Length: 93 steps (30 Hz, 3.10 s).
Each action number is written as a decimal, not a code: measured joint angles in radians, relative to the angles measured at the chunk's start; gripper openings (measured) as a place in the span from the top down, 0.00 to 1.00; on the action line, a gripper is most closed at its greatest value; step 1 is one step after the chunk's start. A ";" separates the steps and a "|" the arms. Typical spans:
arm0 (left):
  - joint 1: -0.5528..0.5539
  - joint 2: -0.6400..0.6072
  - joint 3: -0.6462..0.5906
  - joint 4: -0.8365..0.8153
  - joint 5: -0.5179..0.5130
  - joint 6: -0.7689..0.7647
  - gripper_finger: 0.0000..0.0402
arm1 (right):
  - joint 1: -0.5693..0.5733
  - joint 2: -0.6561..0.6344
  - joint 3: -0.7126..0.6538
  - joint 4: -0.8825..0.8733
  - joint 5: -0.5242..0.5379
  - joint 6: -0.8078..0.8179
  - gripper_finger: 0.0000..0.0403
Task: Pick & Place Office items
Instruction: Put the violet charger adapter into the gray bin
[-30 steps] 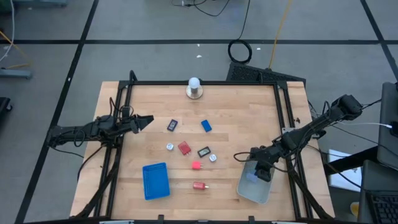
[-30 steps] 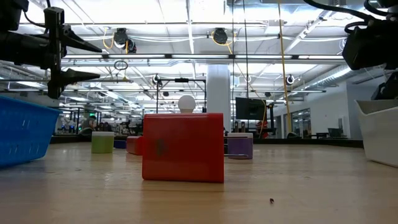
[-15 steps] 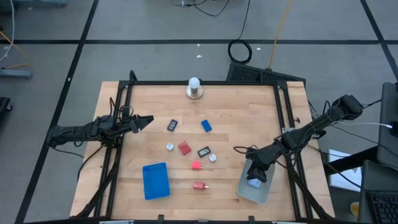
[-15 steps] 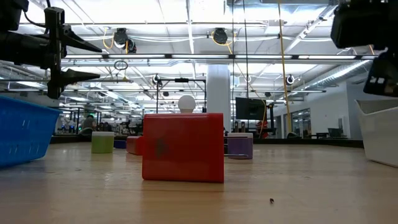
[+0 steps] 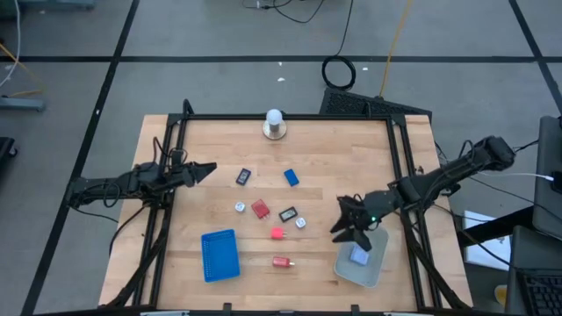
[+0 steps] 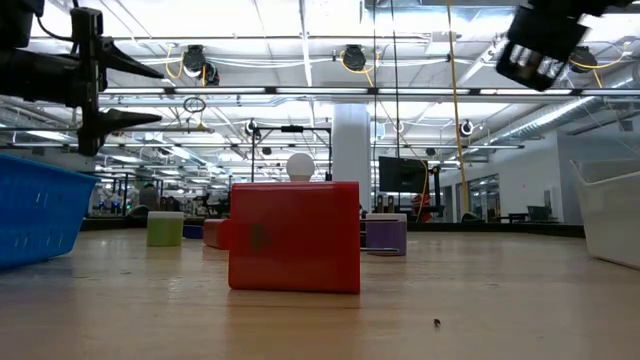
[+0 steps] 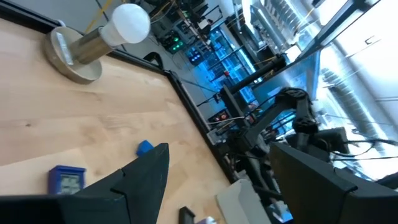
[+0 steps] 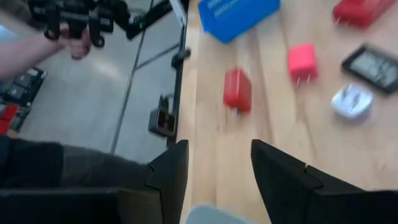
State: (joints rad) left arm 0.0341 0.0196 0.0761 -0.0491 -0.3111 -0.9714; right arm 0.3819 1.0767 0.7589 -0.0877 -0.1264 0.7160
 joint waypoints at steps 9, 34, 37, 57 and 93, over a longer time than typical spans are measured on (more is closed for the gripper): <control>0.000 0.000 0.000 0.043 0.045 -0.001 0.31 | -0.137 0.010 0.121 -0.137 0.000 -0.152 0.59; 0.000 0.000 0.000 0.044 0.062 0.058 0.31 | -0.193 0.573 0.857 -0.665 0.072 -0.355 0.59; 0.000 0.000 0.000 0.044 0.083 0.061 0.31 | -0.191 0.655 0.946 -0.730 0.074 -0.341 0.59; 0.000 0.000 0.000 0.045 0.130 0.027 0.31 | -0.206 0.863 1.131 -0.913 0.091 -0.106 0.59; 0.000 0.000 0.000 0.045 0.259 -0.047 0.31 | -0.190 0.863 0.842 -0.698 0.091 0.318 0.40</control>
State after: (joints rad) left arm 0.0341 0.0193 0.0761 -0.0040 -0.0521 -1.0180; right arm 0.1920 1.9400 1.6012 -0.7856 -0.0354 1.0341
